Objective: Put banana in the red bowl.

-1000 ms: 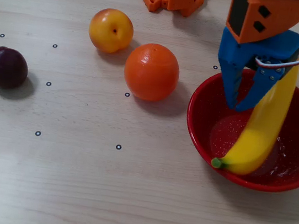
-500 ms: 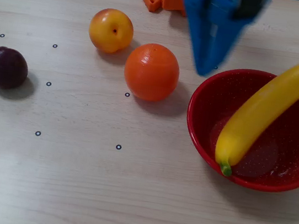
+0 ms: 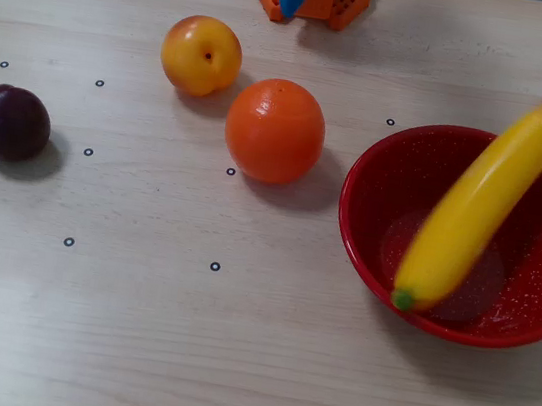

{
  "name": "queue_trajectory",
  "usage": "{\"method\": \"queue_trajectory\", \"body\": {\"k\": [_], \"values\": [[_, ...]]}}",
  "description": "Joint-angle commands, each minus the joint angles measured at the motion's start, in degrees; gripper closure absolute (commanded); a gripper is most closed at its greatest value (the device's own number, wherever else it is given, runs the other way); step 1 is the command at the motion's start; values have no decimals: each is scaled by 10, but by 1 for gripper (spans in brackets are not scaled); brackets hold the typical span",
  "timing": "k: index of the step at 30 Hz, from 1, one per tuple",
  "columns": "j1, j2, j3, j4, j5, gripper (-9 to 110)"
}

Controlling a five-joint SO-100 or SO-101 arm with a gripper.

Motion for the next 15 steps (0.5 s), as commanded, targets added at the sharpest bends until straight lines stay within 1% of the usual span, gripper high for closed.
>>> {"method": "queue_trajectory", "body": {"k": [1, 15], "values": [[10, 68, 21, -10, 13, 102], [-16, 337, 295, -21, 56, 102]]}}
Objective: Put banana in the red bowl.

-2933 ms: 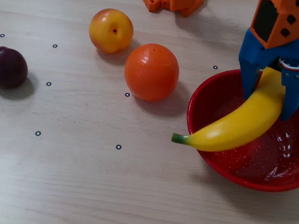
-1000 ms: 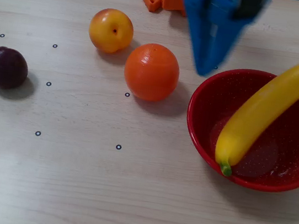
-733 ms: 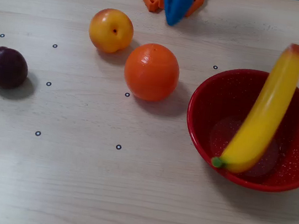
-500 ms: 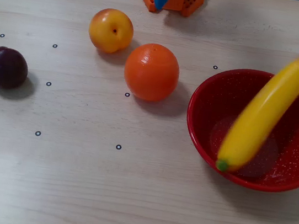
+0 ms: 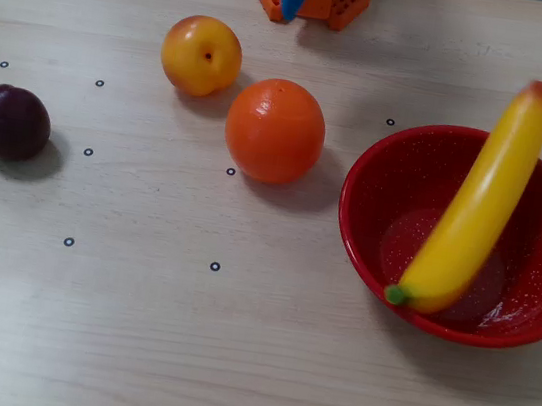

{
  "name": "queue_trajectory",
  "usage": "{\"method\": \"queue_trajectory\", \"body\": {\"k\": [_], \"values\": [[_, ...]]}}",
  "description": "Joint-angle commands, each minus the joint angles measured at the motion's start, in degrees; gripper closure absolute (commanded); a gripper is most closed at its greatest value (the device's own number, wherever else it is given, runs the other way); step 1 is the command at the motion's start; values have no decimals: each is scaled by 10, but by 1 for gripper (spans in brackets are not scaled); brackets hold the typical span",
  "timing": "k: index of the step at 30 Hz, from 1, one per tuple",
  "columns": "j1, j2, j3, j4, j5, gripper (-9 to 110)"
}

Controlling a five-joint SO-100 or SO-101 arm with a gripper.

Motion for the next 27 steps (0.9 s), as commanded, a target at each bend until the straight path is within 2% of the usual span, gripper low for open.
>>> {"method": "queue_trajectory", "body": {"k": [1, 16, 27], "values": [[-5, 36, 25, -20, 25, 102], [-14, 192, 279, -35, 87, 102], [-24, 199, 377, -67, 111, 102]]}}
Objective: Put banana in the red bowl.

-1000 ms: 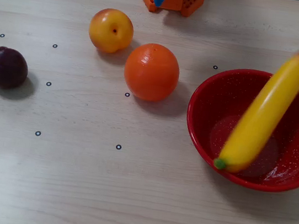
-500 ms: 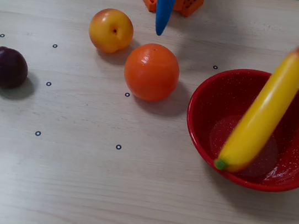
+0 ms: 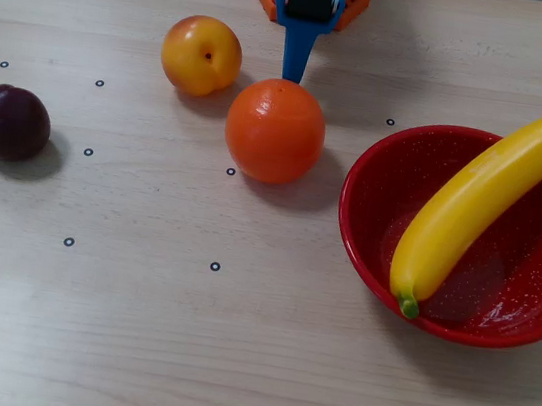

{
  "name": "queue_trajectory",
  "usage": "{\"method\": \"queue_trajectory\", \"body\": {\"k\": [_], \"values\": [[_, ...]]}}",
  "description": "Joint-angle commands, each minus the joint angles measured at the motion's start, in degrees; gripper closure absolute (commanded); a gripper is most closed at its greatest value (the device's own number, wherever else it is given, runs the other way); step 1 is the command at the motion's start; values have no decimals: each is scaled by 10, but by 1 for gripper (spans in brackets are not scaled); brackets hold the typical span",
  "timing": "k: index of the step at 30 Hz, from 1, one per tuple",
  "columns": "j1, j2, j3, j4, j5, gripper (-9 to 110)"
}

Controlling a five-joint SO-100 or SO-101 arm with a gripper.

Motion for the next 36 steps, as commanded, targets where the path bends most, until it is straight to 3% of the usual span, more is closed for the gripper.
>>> {"method": "queue_trajectory", "body": {"k": [1, 36], "values": [[-11, 8, 22, 22, 7, 102], [-8, 8, 22, 24, 22, 102]]}}
